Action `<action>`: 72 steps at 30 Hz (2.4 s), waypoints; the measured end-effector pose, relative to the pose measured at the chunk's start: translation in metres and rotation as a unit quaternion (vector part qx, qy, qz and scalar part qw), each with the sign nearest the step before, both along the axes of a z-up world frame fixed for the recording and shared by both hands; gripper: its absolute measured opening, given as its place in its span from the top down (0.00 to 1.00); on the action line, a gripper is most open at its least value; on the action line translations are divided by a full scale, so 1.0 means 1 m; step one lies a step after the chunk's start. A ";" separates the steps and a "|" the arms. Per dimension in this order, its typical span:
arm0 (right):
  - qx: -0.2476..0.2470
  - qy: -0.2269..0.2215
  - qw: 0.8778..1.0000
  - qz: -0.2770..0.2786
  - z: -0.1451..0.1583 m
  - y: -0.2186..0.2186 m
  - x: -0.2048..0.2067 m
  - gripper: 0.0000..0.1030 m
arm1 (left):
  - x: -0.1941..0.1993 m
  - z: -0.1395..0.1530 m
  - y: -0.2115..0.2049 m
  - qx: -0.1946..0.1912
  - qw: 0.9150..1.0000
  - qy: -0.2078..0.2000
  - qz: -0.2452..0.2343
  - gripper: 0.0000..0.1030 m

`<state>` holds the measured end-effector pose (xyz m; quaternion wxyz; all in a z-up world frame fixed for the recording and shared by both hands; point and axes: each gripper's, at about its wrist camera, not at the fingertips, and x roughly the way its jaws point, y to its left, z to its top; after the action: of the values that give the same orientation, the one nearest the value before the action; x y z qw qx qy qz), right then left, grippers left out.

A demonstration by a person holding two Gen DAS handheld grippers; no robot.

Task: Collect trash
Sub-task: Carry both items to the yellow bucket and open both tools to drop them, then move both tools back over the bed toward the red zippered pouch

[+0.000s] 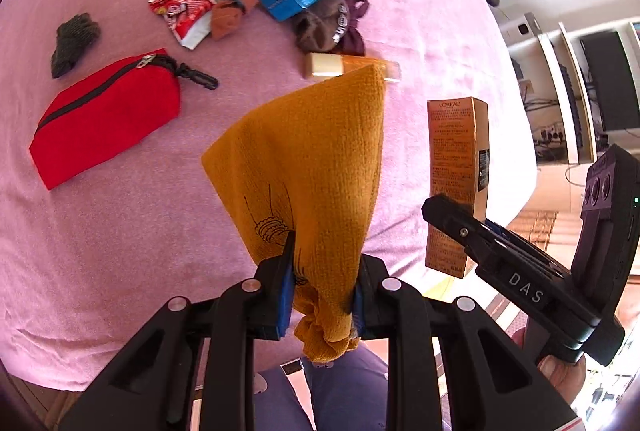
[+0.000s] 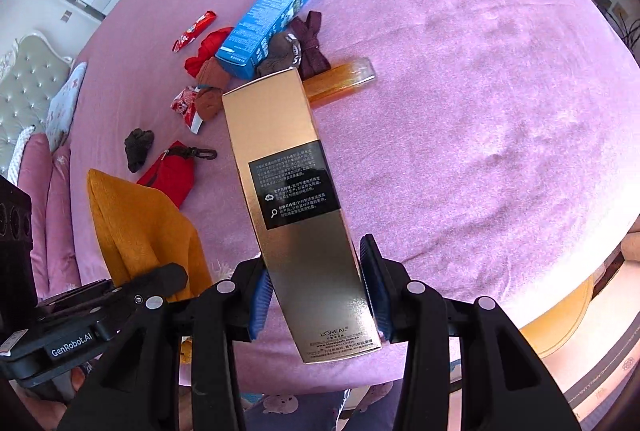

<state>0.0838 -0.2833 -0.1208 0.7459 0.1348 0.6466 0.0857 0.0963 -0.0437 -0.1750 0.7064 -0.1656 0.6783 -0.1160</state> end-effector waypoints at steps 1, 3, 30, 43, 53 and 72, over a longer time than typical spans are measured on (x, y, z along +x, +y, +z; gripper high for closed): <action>0.001 -0.002 1.000 -0.009 0.003 -0.010 -0.004 0.60 | -0.002 0.002 -0.009 -0.002 1.000 0.000 -0.009 0.77; 0.002 -0.006 1.000 -0.028 0.009 -0.029 -0.013 0.60 | -0.005 0.004 -0.032 -0.008 1.000 0.001 -0.026 0.77; -0.013 0.029 0.959 -0.281 -0.007 -0.376 -0.208 0.60 | -0.125 -0.028 -0.443 -0.032 0.950 0.044 -0.308 0.76; 0.006 0.047 0.937 -0.347 -0.026 -0.426 -0.252 0.37 | -0.144 -0.044 -0.497 -0.002 0.936 0.054 -0.349 0.35; 0.005 0.045 0.944 -0.328 -0.021 -0.416 -0.238 0.38 | -0.130 -0.044 -0.481 -0.004 0.947 0.059 -0.316 0.32; 0.007 0.018 0.986 -0.165 0.006 -0.281 -0.127 0.39 | -0.076 -0.005 -0.310 0.009 0.983 0.004 -0.184 0.32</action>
<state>-0.0428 -0.5641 -0.1145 0.7371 0.2465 0.6282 -0.0359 0.0200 -0.3541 -0.1803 0.6719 -0.0322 0.7011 -0.2367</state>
